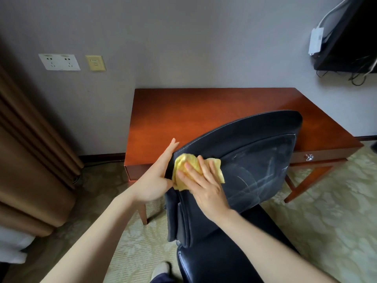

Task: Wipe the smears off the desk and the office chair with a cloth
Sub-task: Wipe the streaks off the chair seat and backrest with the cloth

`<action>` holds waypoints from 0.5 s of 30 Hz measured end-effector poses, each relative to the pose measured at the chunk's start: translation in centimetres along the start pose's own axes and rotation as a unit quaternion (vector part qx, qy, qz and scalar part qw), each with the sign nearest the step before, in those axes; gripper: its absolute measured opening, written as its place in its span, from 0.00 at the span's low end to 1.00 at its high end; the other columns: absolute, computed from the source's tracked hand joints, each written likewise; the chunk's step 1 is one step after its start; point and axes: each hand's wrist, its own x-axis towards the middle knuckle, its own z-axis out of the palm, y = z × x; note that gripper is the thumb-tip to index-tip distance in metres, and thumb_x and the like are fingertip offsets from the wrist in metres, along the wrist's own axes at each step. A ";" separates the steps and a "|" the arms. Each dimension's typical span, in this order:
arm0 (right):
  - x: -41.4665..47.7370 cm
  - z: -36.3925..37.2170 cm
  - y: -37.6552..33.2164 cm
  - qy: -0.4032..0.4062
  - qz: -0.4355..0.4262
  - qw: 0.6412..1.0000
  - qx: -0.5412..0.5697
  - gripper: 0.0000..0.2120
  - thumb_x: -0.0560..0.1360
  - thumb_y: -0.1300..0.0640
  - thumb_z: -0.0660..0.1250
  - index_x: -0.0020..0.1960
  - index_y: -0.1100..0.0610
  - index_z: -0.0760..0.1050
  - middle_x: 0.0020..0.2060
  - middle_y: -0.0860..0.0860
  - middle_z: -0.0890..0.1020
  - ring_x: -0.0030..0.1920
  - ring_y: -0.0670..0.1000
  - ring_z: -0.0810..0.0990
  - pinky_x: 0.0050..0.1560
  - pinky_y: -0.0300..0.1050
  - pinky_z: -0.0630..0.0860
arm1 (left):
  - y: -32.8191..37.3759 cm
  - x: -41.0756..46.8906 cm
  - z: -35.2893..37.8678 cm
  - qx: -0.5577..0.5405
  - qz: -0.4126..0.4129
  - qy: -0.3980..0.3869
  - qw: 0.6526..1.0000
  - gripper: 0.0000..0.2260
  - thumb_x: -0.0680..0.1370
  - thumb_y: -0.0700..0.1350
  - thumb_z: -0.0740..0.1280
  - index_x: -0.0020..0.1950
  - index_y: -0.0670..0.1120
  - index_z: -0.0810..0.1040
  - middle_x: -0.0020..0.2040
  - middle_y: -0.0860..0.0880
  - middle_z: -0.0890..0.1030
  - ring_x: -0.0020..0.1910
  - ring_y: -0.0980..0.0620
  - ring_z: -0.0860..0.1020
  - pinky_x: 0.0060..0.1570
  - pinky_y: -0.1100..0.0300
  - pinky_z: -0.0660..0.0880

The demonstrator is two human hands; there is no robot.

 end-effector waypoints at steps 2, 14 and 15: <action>-1.0 -0.6 2.1 -0.043 -0.081 0.995 -0.047 0.27 0.73 0.66 0.65 0.69 0.50 0.67 0.67 0.48 0.69 0.73 0.56 0.58 0.68 0.64 0.62 | -0.1 -0.2 -0.1 0.009 -0.001 -0.003 1.000 0.45 0.68 0.22 0.56 0.77 0.55 0.46 0.75 0.63 0.45 0.72 0.68 0.46 0.74 0.62 0.50; 4.8 -3.5 6.0 0.088 0.333 0.931 0.123 0.20 0.81 0.63 0.57 0.72 0.56 0.65 0.72 0.49 0.66 0.75 0.52 0.56 0.72 0.58 0.60 | -3.4 -3.4 -0.8 0.209 0.020 0.014 0.978 0.43 0.65 0.36 0.52 0.74 0.59 0.35 0.78 0.56 0.47 0.77 0.55 0.49 0.74 0.50 0.54; 5.6 -3.5 5.7 0.101 0.354 0.922 0.116 0.20 0.80 0.63 0.58 0.71 0.57 0.67 0.71 0.50 0.68 0.75 0.53 0.58 0.72 0.58 0.60 | -3.5 -3.4 -0.8 0.229 0.022 0.019 0.973 0.42 0.64 0.38 0.51 0.72 0.60 0.35 0.78 0.57 0.45 0.77 0.57 0.47 0.74 0.49 0.52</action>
